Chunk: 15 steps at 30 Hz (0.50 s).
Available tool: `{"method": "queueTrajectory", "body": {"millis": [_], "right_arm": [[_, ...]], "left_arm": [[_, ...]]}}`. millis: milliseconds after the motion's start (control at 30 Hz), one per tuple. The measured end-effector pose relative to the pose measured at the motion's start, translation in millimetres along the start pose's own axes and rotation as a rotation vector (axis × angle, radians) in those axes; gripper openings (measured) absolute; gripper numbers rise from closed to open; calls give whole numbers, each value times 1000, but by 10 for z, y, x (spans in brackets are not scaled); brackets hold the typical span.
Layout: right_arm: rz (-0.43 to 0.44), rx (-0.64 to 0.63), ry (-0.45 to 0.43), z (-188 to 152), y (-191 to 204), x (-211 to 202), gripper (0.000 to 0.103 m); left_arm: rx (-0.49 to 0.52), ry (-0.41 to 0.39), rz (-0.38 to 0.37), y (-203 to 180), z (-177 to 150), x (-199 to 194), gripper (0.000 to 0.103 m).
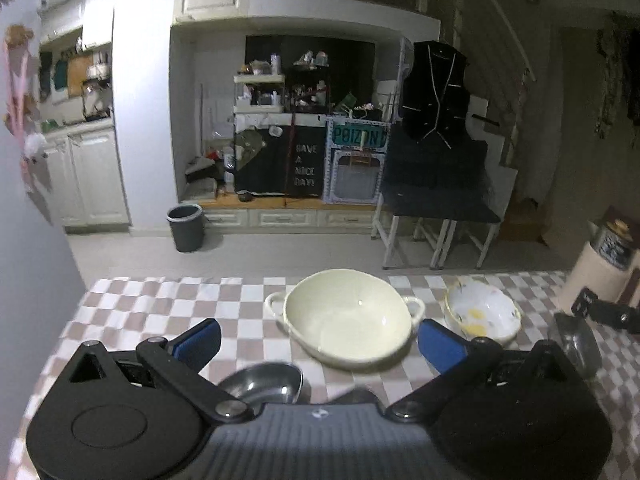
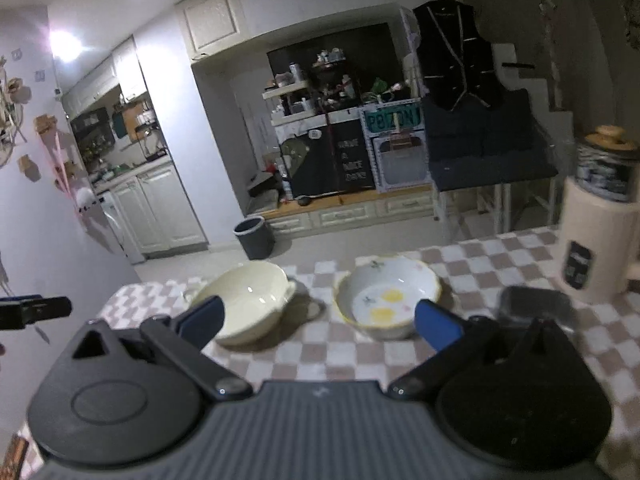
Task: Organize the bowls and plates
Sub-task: 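Move the left tool to the cream bowl handle and close on it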
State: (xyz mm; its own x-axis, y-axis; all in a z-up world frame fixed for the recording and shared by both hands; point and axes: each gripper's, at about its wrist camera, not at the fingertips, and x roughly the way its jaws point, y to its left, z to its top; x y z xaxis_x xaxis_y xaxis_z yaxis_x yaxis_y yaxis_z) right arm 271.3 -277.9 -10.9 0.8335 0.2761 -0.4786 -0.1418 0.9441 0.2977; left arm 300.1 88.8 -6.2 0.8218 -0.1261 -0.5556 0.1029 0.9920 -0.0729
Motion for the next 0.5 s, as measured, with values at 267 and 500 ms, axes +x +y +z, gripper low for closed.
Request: {"method": "queueTrajectory", "body": {"millis": [267, 500], "right_arm": [[112, 122, 90, 59, -14, 981, 71], [118, 196, 194, -48, -7, 1683, 48]], "left_arm": [[-51, 105, -37, 425, 146, 1002, 75], [-172, 199, -44, 768, 143, 1783, 65]]}}
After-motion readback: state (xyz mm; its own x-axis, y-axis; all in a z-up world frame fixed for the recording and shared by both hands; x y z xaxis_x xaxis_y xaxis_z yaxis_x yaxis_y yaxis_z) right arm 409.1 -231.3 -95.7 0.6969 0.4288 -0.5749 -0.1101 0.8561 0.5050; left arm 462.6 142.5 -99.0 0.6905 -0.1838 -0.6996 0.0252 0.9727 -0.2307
